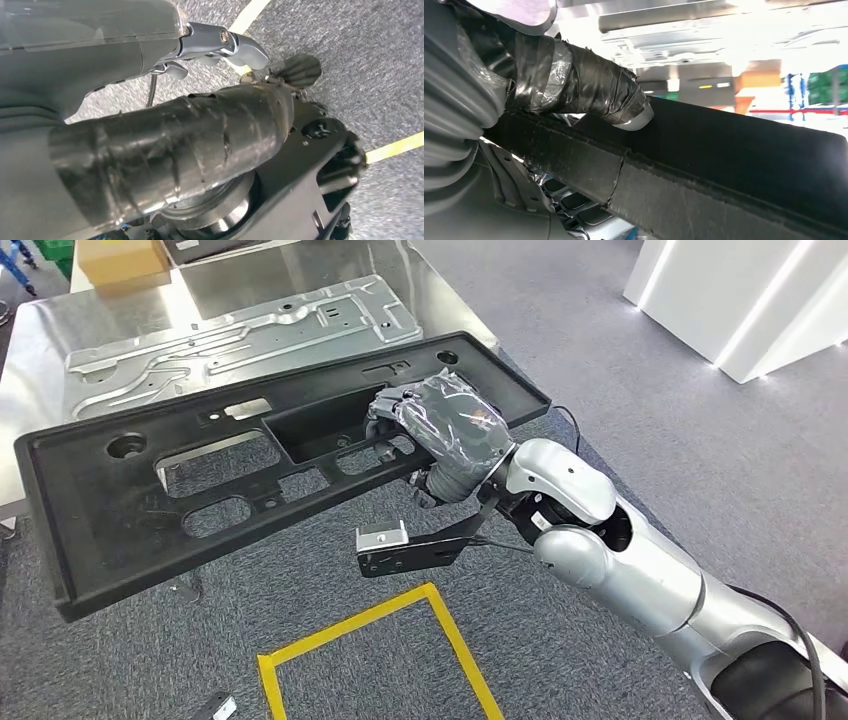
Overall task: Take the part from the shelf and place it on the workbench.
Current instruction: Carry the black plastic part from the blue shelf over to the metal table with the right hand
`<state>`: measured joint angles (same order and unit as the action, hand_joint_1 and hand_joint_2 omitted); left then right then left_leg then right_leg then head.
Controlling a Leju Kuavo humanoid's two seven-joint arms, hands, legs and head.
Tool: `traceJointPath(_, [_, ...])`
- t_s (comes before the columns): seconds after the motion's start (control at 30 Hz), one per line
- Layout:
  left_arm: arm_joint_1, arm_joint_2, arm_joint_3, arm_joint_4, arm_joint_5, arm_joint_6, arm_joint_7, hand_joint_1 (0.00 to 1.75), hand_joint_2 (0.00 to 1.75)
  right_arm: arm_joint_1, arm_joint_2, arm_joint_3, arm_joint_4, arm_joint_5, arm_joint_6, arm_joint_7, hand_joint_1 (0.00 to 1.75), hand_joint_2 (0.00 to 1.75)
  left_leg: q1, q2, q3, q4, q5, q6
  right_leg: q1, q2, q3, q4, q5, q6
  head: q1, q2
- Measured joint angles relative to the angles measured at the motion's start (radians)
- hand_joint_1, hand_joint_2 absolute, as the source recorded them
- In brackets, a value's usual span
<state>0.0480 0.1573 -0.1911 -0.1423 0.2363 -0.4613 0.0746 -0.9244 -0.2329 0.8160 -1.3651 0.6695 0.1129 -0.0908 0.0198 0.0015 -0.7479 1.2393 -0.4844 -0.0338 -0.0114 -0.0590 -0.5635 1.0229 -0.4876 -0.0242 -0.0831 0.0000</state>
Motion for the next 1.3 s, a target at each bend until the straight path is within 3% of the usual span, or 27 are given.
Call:
traceJointPath(0.07, [0.0, 0.0, 0.0, 0.002, 0.003, -0.008, -0.005, 0.0, 0.0, -0.001, 0.002, 0.001, 0.001, 0.0, 0.0, 0.0, 1.75, 1.75, -0.004, 0.039, 0.074, -0.136, 0.052, 0.005, 0.003, -0.024, 0.014, 0.0, -0.013, 0.009, 0.0, 0.0])
traceJointPath(0.13, [-0.001, 0.0, 0.0, 0.003, 0.004, -0.02, -0.013, 0.0, 0.0, -0.004, 0.003, 0.001, 0.001, -0.001, 0.0, 0.0, 1.75, 1.75, -0.014, 0.066, 0.115, -0.21, 0.062, 0.02, 0.008, -0.044, 0.027, -0.003, -0.024, 0.022, 0.001, 0.0])
traceJointPath(0.2, [0.001, 0.0, 0.0, 0.005, 0.005, -0.031, -0.023, 0.0, 0.0, -0.006, 0.004, 0.001, 0.001, -0.002, 0.001, 0.0, 1.75, 1.75, -0.015, 0.047, 0.122, -0.216, 0.05, 0.037, 0.008, -0.057, 0.042, 0.002, -0.029, 0.035, 0.001, 0.0])
traceJointPath(0.23, [0.003, 0.0, 0.0, 0.008, 0.004, -0.035, -0.027, 0.0, 0.0, -0.006, 0.005, 0.001, 0.001, -0.002, 0.001, 0.001, 1.75, 1.75, -0.014, 0.034, 0.131, -0.219, 0.045, 0.045, 0.005, -0.054, 0.045, 0.012, -0.032, 0.04, 0.001, 0.0])
traceJointPath(0.27, [0.005, 0.001, 0.0, 0.01, 0.004, -0.039, -0.033, 0.0, 0.0, -0.008, 0.006, 0.001, 0.002, -0.002, 0.001, 0.001, 1.75, 1.75, -0.012, 0.022, 0.143, -0.222, 0.039, 0.053, 0.001, -0.036, 0.038, 0.036, -0.038, 0.044, 0.001, 0.0])
traceJointPath(0.3, [0.004, 0.002, 0.0, 0.012, 0.003, -0.041, -0.037, 0.0, 0.0, -0.01, 0.006, 0.001, 0.002, -0.002, 0.001, 0.002, 1.75, 1.75, -0.012, 0.01, 0.157, -0.224, 0.035, 0.06, -0.001, -0.013, 0.018, 0.075, -0.048, 0.047, 0.002, 0.0])
traceJointPath(0.37, [0.0, 0.002, 0.0, 0.016, 0.003, -0.043, -0.042, 0.0, 0.0, -0.012, 0.006, 0.001, 0.003, -0.002, 0.001, 0.001, 1.75, 1.75, -0.011, -0.012, 0.175, -0.226, 0.023, 0.069, -0.003, 0.037, -0.064, 0.197, -0.082, 0.048, 0.002, 0.0])
traceJointPath(0.43, [-0.002, 0.002, 0.0, 0.018, 0.004, -0.044, -0.044, 0.0, 0.0, -0.008, 0.006, 0.003, 0.006, -0.003, 0.001, 0.002, 1.75, 1.75, -0.012, -0.041, 0.194, -0.226, 0.007, 0.072, -0.003, 0.054, -0.151, 0.29, -0.117, 0.048, 0.002, 0.0])
traceJointPath(0.47, [-0.001, 0.002, 0.0, 0.019, 0.004, -0.044, -0.045, 0.0, 0.0, -0.005, 0.006, 0.003, 0.007, -0.004, 0.002, 0.002, 1.75, 1.75, -0.012, -0.057, 0.207, -0.226, -0.003, 0.071, -0.002, 0.057, -0.176, 0.295, -0.12, 0.047, 0.002, 0.0])
traceJointPath(0.5, [0.0, 0.002, 0.0, 0.021, 0.004, -0.045, -0.045, 0.0, 0.0, -0.004, 0.006, 0.003, 0.009, -0.004, 0.002, 0.002, 1.75, 1.75, -0.012, -0.073, 0.223, -0.226, -0.015, 0.069, -0.002, 0.061, -0.184, 0.264, -0.103, 0.045, 0.002, 0.0])
traceJointPath(0.53, [0.001, 0.002, 0.0, 0.023, 0.004, -0.045, -0.046, 0.0, 0.0, -0.003, 0.006, 0.003, 0.01, -0.005, 0.002, 0.002, 1.75, 1.75, -0.012, -0.089, 0.241, -0.226, -0.027, 0.067, -0.001, 0.07, -0.179, 0.208, -0.065, 0.042, 0.002, 0.0])
traceJointPath(0.6, [0.002, 0.001, 0.0, 0.027, 0.004, -0.045, -0.047, 0.0, 0.0, -0.002, 0.005, 0.003, 0.013, -0.006, 0.002, 0.002, 1.75, 1.75, -0.011, -0.118, 0.27, -0.226, -0.053, 0.059, -0.001, 0.105, -0.16, 0.081, 0.055, 0.036, 0.003, 0.0])
traceJointPath(0.63, [0.001, 0.001, 0.0, 0.029, 0.004, -0.045, -0.048, 0.0, 0.0, -0.001, 0.005, 0.004, 0.015, -0.006, 0.003, 0.002, 1.75, 1.75, -0.01, -0.13, 0.276, -0.229, -0.063, 0.054, 0.001, 0.117, -0.15, 0.044, 0.096, 0.032, 0.004, 0.0])
traceJointPath(0.67, [0.0, 0.001, 0.0, 0.03, 0.003, -0.045, -0.048, 0.0, 0.0, -0.001, 0.006, 0.005, 0.017, -0.006, 0.004, 0.002, 1.75, 1.75, -0.009, -0.138, 0.283, -0.231, -0.069, 0.049, 0.004, 0.123, -0.144, 0.025, 0.118, 0.027, 0.005, 0.0])
traceJointPath(0.73, [-0.001, 0.002, 0.0, 0.033, 0.003, -0.046, -0.05, 0.0, 0.0, -0.006, 0.009, 0.006, 0.017, -0.006, 0.005, 0.002, 1.75, 1.75, -0.007, -0.143, 0.286, -0.227, -0.063, 0.039, 0.007, 0.106, -0.121, 0.014, 0.105, 0.014, 0.007, 0.0])
traceJointPath(0.8, [0.0, 0.003, 0.0, 0.035, 0.003, -0.046, -0.051, 0.0, 0.0, -0.012, 0.012, 0.004, 0.017, -0.004, 0.004, 0.005, 1.75, 1.75, -0.009, -0.095, 0.253, -0.156, -0.033, 0.029, 0.005, 0.091, -0.087, -0.005, 0.093, -0.002, 0.005, 0.0])
traceJointPath(0.87, [-0.005, 0.003, 0.0, 0.037, 0.002, -0.047, -0.052, 0.0, 0.0, -0.013, 0.012, 0.003, 0.018, 0.001, 0.003, 0.007, 1.75, 1.75, -0.009, -0.033, 0.172, -0.033, -0.034, 0.017, 0.005, 0.08, -0.05, -0.022, 0.074, -0.011, 0.003, 0.0])
traceJointPath(0.93, [-0.009, 0.004, 0.0, 0.041, 0.001, -0.047, -0.052, 0.0, 0.0, -0.012, 0.012, 0.005, 0.021, 0.003, 0.003, 0.009, 1.75, 1.75, -0.007, -0.012, 0.093, 0.042, -0.103, 0.009, 0.004, 0.07, -0.008, -0.033, 0.049, -0.012, 0.003, 0.0])
traceJointPath(0.97, [-0.008, 0.004, 0.0, 0.042, 0.001, -0.048, -0.053, 0.0, 0.0, -0.011, 0.012, 0.007, 0.023, 0.005, 0.003, 0.011, 1.75, 1.75, -0.006, -0.009, 0.068, 0.044, -0.139, 0.007, 0.004, 0.066, 0.017, -0.038, 0.034, -0.012, 0.003, 0.0])
traceJointPath(1.0, [-0.007, 0.004, 0.0, 0.044, 0.001, -0.048, -0.053, 0.0, 0.0, -0.011, 0.012, 0.008, 0.025, 0.006, 0.003, 0.012, 1.75, 1.75, -0.006, -0.008, 0.055, 0.019, -0.155, 0.007, 0.003, 0.063, 0.043, -0.043, 0.019, -0.011, 0.003, 0.0])
traceJointPath(1.03, [-0.006, 0.004, 0.0, 0.046, 0.001, -0.049, -0.054, 0.0, 0.0, -0.011, 0.012, 0.01, 0.028, 0.007, 0.003, 0.013, 1.75, 1.75, -0.006, -0.008, 0.052, -0.028, -0.135, 0.009, 0.003, 0.06, 0.069, -0.046, 0.003, -0.009, 0.003, 0.0])
traceJointPath(1.13, [-0.003, 0.006, 0.0, 0.054, 0.001, -0.05, -0.055, 0.0, 0.0, -0.009, 0.013, 0.016, 0.034, 0.01, 0.003, 0.014, 1.75, 1.75, -0.017, -0.002, 0.063, -0.204, 0.045, 0.029, 0.004, 0.059, 0.125, -0.054, -0.047, 0.0, 0.003, 0.0])
traceJointPath(1.17, [-0.002, 0.007, 0.0, 0.056, 0.001, -0.05, -0.055, 0.0, 0.0, -0.009, 0.015, 0.018, 0.036, 0.01, 0.003, 0.015, 1.75, 1.75, -0.021, 0.001, 0.072, -0.236, 0.077, 0.036, 0.005, 0.061, 0.144, -0.059, -0.064, 0.006, 0.003, 0.0])
traceJointPath(1.23, [-0.004, 0.009, 0.0, 0.058, 0.001, -0.05, -0.056, 0.0, 0.0, -0.02, 0.017, 0.016, 0.035, 0.013, 0.002, 0.017, 1.75, 1.75, -0.024, -0.001, 0.098, -0.258, 0.072, 0.045, 0.005, 0.063, 0.181, -0.05, -0.073, 0.019, 0.007, 0.0])
traceJointPath(1.3, [-0.011, 0.011, 0.0, 0.059, 0.001, -0.05, -0.057, 0.0, 0.0, -0.05, 0.022, 0.014, 0.029, 0.015, 0.0, 0.018, 1.75, 1.75, -0.022, -0.005, 0.121, -0.266, 0.076, 0.058, 0.003, 0.06, 0.179, 0.002, -0.074, 0.025, 0.01, 0.0])
